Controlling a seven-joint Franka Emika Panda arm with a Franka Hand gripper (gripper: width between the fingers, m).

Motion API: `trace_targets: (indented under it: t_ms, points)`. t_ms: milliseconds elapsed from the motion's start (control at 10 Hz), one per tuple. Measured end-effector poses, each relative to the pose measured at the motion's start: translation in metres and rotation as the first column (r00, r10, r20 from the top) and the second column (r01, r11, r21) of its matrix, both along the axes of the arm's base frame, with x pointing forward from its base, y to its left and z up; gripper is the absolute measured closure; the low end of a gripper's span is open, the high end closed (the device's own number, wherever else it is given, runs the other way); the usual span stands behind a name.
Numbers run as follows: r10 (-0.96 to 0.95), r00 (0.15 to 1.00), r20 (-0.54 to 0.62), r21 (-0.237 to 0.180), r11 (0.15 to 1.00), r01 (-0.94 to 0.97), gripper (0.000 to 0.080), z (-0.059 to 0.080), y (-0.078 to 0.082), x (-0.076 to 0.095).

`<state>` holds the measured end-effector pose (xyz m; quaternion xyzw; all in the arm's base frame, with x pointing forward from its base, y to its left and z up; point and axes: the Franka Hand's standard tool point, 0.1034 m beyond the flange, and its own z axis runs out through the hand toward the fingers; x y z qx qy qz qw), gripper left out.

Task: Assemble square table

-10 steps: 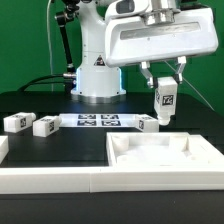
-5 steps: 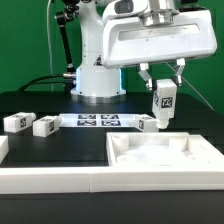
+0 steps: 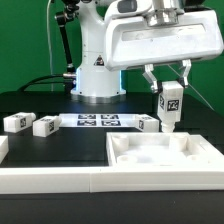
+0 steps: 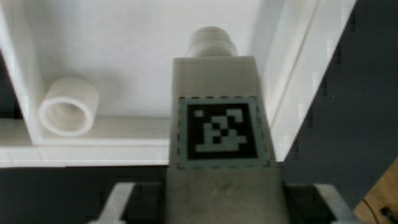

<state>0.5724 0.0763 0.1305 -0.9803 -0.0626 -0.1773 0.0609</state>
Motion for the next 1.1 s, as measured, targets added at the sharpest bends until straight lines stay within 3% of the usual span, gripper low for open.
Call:
trace_targets:
  t_ms: [300, 700, 900, 1100]
  points:
    - [-0.009, 1.0, 0.024, -0.005, 1.0, 0.009, 0.0508, -0.001, -0.002, 0.0]
    - [-0.011, 0.996, 0.086, -0.003, 1.0, 0.011, 0.0508, -0.003, 0.006, 0.02]
    - [-0.026, 0.981, 0.194, -0.028, 0.999, 0.032, 0.0508, -0.002, -0.004, 0.025]
    - [-0.022, 0.985, 0.169, -0.023, 0.999, 0.026, 0.0508, -0.005, -0.001, 0.023]
